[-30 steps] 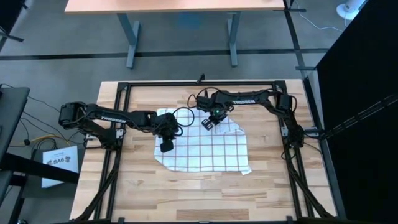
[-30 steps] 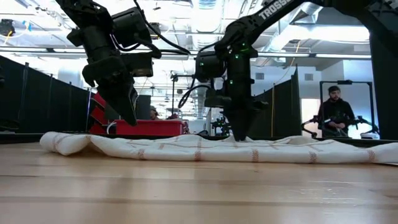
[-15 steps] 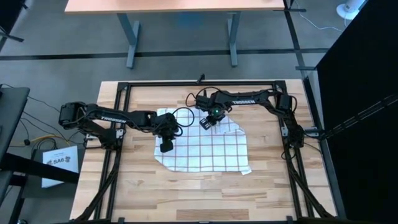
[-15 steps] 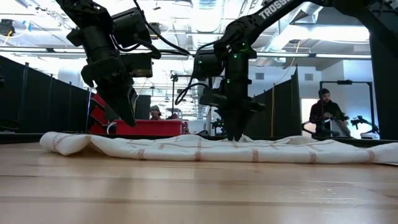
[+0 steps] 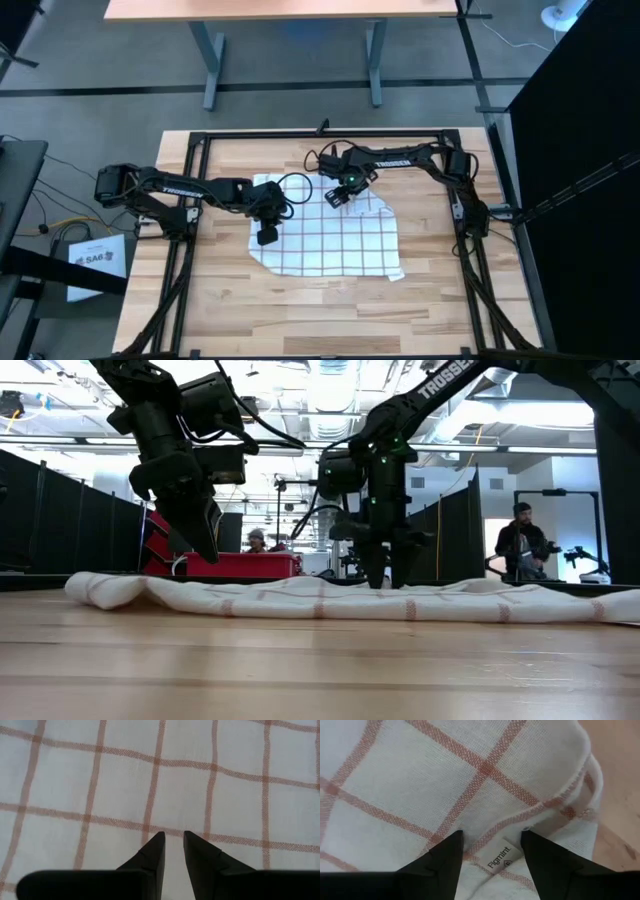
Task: Roll towel
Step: Prepare the white and orange patterned towel for rolling
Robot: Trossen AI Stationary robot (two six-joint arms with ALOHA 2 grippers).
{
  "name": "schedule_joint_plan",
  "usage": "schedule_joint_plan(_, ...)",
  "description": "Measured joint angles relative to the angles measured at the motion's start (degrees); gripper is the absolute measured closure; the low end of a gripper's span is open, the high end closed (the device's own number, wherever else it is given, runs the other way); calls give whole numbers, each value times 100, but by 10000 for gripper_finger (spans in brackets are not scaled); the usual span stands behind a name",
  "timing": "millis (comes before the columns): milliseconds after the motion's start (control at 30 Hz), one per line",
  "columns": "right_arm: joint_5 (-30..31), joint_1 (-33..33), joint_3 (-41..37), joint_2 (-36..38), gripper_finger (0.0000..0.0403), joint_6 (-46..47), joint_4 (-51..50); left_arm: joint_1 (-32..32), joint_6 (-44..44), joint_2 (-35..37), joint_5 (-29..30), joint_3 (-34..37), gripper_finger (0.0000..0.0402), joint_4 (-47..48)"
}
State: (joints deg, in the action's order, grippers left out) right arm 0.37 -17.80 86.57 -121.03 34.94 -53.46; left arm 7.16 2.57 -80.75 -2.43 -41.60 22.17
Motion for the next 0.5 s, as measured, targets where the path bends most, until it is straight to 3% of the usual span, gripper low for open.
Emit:
schedule_joint_plan(133, 6, 2, -14, 0, 259, -15, -4, 0, -24, 0, -1, 0, 345, -1)
schedule_joint_plan(367, -8, 7, 51, -10, 388, -114, -97, 0, -26, 0, -1, 0, 345, 37)
schedule_joint_plan(500, -25, 55, 225, -22, 382, -153, -238, 0, -26, 0, -1, 0, 345, 98)
